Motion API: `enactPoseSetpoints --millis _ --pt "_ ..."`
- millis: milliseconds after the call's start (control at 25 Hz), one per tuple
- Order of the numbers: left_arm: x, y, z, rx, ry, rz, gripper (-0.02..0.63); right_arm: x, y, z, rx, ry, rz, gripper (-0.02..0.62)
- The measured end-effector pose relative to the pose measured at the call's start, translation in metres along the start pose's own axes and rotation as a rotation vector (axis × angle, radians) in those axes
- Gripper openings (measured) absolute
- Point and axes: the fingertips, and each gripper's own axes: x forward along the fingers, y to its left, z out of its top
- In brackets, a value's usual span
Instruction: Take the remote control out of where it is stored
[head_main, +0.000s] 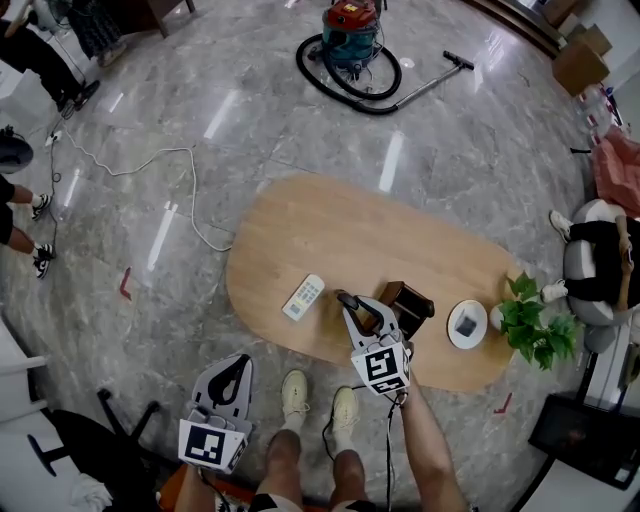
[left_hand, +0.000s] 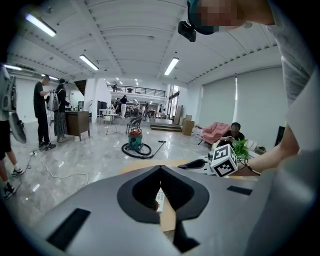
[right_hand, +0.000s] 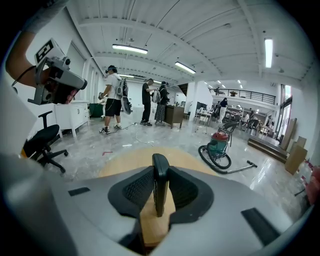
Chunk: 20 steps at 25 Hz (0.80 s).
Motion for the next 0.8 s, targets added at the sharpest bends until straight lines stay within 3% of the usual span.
enactPoseSetpoints --millis 160,440,800 --pt "0.001 -0.003 -0.010 -0.003 0.014 0.003 0.006 -0.003 0.003 -0.002 -0.006 -0.008 -0.003 0.098" --pt "-0.001 -0.008 -0.023 -0.040 0.021 -0.006 0.005 -0.006 0.026 -0.004 -0.114 -0.009 0.019 0.098" --pt "-0.006 -0.016 -0.036 -0.061 0.028 -0.006 0.006 -0.013 0.045 -0.012 -0.124 -0.017 0.038 0.098"
